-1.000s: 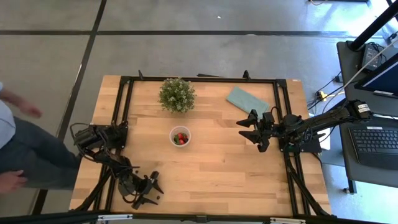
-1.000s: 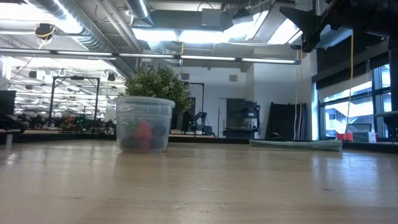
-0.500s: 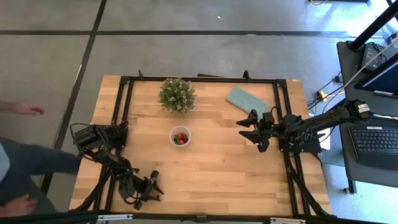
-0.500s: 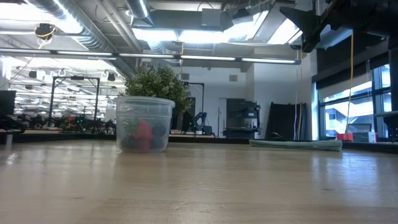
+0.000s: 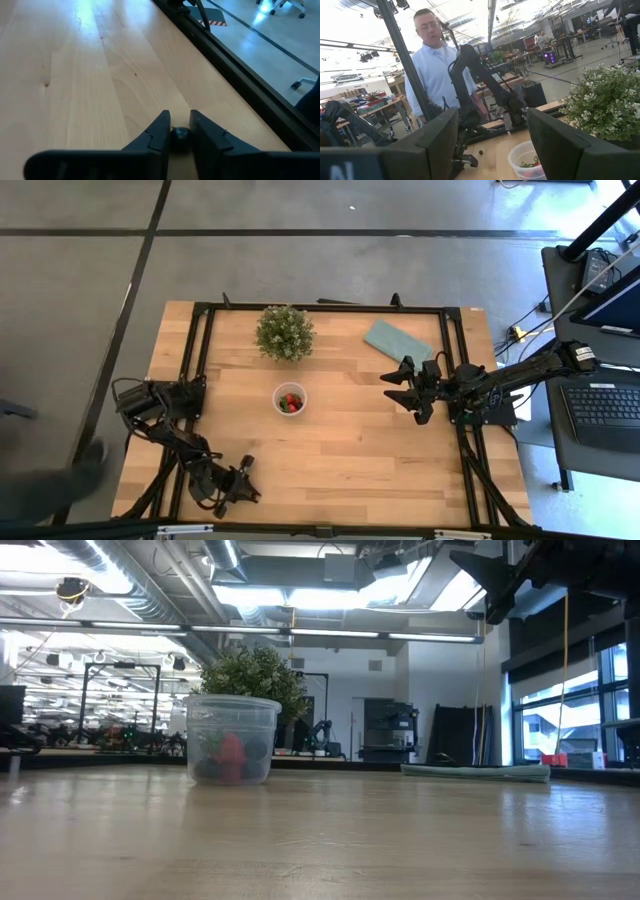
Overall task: Pick and placing Produce into tupperware
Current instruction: Put the blueberry into the transparent container
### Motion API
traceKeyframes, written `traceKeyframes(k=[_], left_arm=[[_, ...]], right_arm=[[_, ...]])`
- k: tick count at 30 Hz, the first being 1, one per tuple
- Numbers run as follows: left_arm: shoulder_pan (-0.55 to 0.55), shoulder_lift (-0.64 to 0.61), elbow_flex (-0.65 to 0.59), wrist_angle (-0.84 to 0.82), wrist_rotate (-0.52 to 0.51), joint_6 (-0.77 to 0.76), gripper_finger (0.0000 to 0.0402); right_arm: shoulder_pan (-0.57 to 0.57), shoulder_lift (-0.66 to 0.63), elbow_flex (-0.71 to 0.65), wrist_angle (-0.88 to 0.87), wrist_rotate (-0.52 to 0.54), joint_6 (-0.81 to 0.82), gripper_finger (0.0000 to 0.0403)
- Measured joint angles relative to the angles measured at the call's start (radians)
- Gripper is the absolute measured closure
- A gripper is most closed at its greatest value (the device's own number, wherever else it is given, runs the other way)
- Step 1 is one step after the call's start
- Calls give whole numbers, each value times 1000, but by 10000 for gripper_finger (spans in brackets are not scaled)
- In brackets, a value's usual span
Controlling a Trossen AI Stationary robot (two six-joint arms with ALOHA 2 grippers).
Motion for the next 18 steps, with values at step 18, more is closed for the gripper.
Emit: traceKeyframes(k=[18], left_arm=[[26, -58, -5, 2, -12, -7, 359]], right_arm=[[0, 0, 0, 0, 0, 4, 164]])
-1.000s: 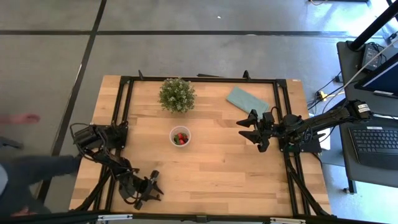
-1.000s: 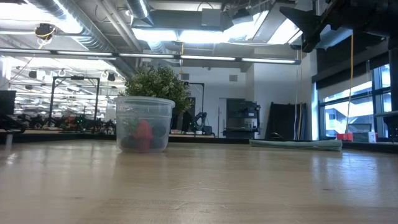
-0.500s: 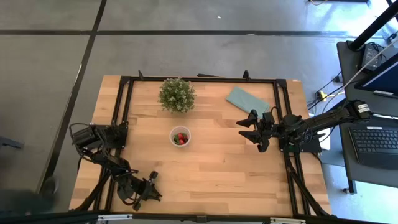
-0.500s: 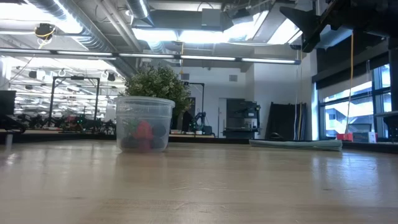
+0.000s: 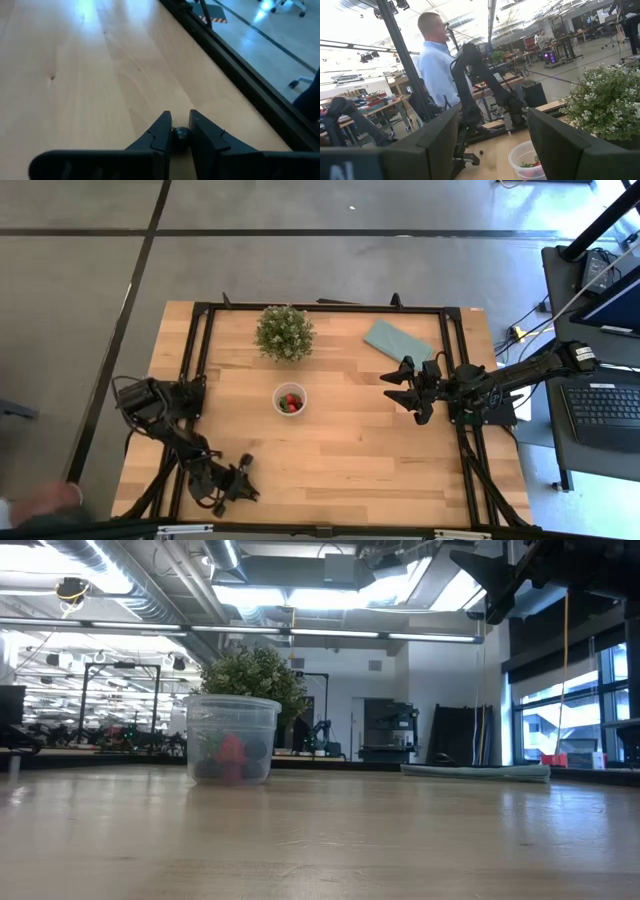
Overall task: Pick and placing Produce into tupperware
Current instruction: Put the blueberry into the transparent container
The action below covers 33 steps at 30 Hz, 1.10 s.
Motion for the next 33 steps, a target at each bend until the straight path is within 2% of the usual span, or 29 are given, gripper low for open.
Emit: traceKeyframes(k=[5, 10, 20, 27, 33], left_arm=[[55, -105, -1, -97, -8, 0, 354], [140, -265, 0, -262, -19, 15, 360], [456, -595, 2, -547, -24, 67, 355], [691, -645, 2, -570, 73, 140, 360], [824, -633, 3, -623, 149, 144, 341]], right_arm=[[0, 0, 0, 1, 0, 0, 164], [0, 0, 0, 10, 0, 0, 164], [0, 0, 0, 17, 0, 26, 164], [0, 0, 0, 17, 0, 26, 164], [0, 0, 0, 16, 0, 26, 164]])
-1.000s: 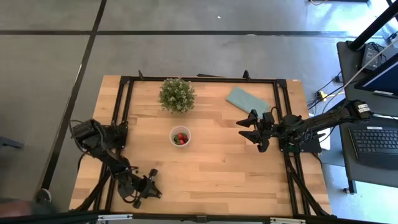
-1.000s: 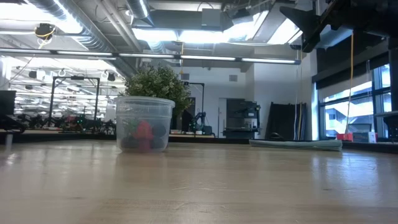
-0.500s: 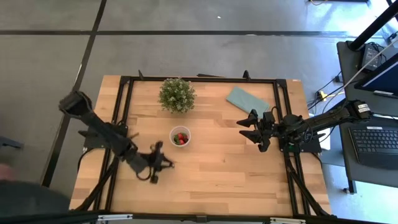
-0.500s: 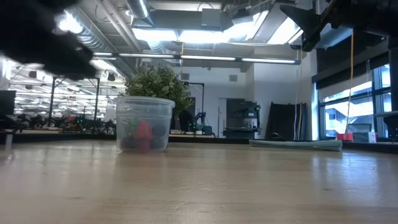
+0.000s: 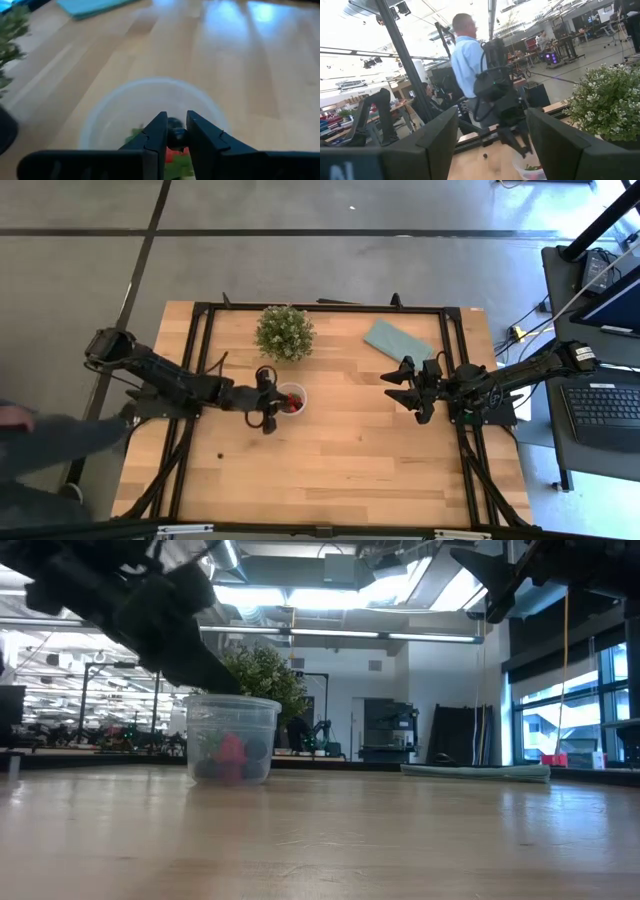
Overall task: Pick and placing Produce into tupperware
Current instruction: Put the blueberry into the transparent container
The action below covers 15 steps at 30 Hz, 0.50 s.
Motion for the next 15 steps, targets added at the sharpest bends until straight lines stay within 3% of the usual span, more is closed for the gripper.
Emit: traceKeyframes(k=[7, 15], left_arm=[[76, 0, 0, -9, 49, 0, 348], [94, 0, 1, 6, 50, -1, 303]], right_arm=[[0, 0, 0, 0, 0, 0, 164], [0, 0, 0, -1, 0, 0, 164]])
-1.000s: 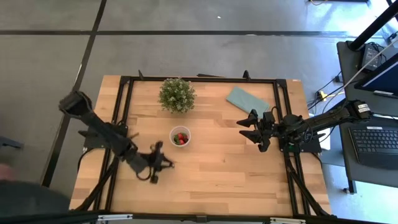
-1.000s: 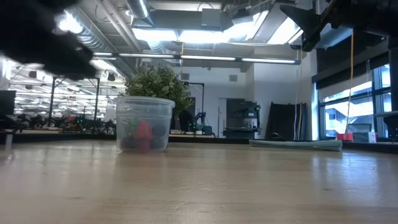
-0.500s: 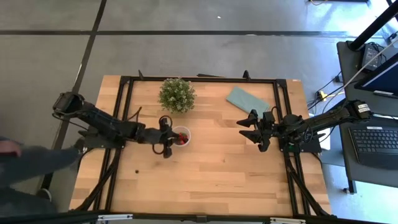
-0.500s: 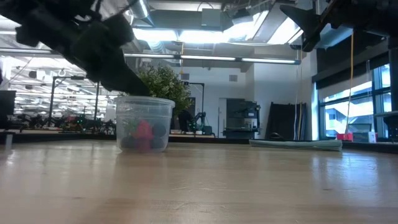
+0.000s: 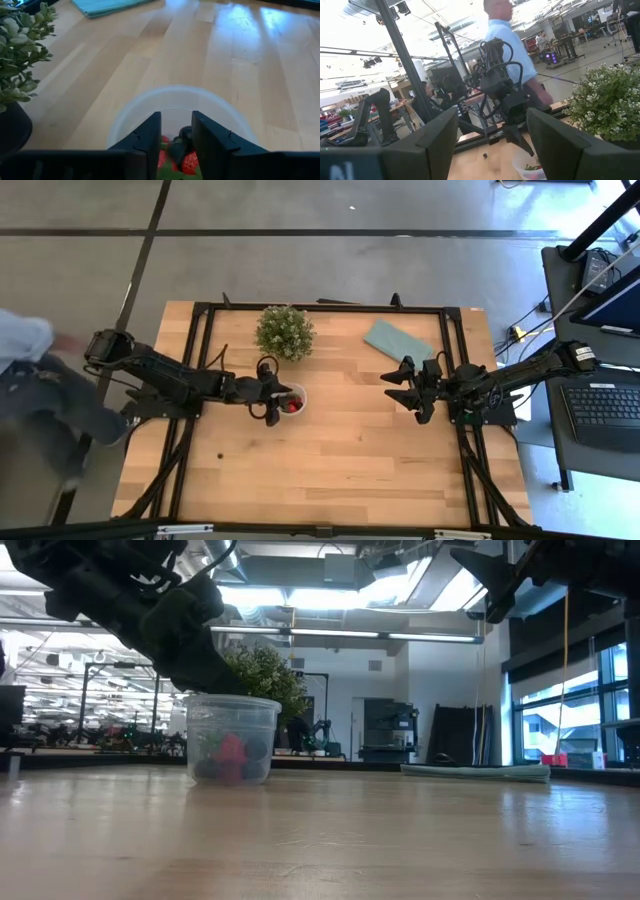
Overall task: Pick and placing Produce into tupperware
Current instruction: Put the blueberry into the transparent container
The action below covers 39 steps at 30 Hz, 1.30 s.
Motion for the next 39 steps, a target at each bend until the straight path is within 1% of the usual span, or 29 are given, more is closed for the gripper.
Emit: traceKeyframes(k=[5, 10, 12, 14, 16, 20, 24, 28, 31, 35, 36, 39], left_arm=[[-1, 0, 0, 0, 7, 0, 269], [-4, -7, 0, -2, 20, 1, 212], [-17, -36, 0, -3, 28, 16, 189], [-47, -88, 0, -5, 45, 68, 173], [-92, -161, 0, -22, 50, 119, 163], [-209, -336, 0, -115, 50, 133, 155], [-349, -494, 1, -277, 98, 117, 154], [-515, -591, 1, -475, 139, 85, 154], [-637, -611, 1, -636, 140, -3, 154], [-764, -603, 0, -837, 79, -240, 154], [-791, -601, -4, -859, 61, -290, 154], [-857, -602, -44, -846, 14, -422, 154]], right_arm=[[0, 0, 0, 0, 0, -1, 164], [0, 0, 0, -1, 0, -1, 164], [0, 0, 0, 0, 0, 0, 164], [0, 0, 0, -1, 0, 0, 164], [0, 0, 0, -1, 0, 1, 164], [0, 0, 0, -1, 0, 0, 164], [0, 0, 0, -1, 0, 0, 164], [0, 0, 0, -13, 0, -1, 164], [0, 0, 0, -17, 0, -1, 164], [0, 0, 0, -17, 0, -4, 164], [0, 0, 0, -16, 0, -4, 164], [0, 0, 0, -16, 0, -5, 164]])
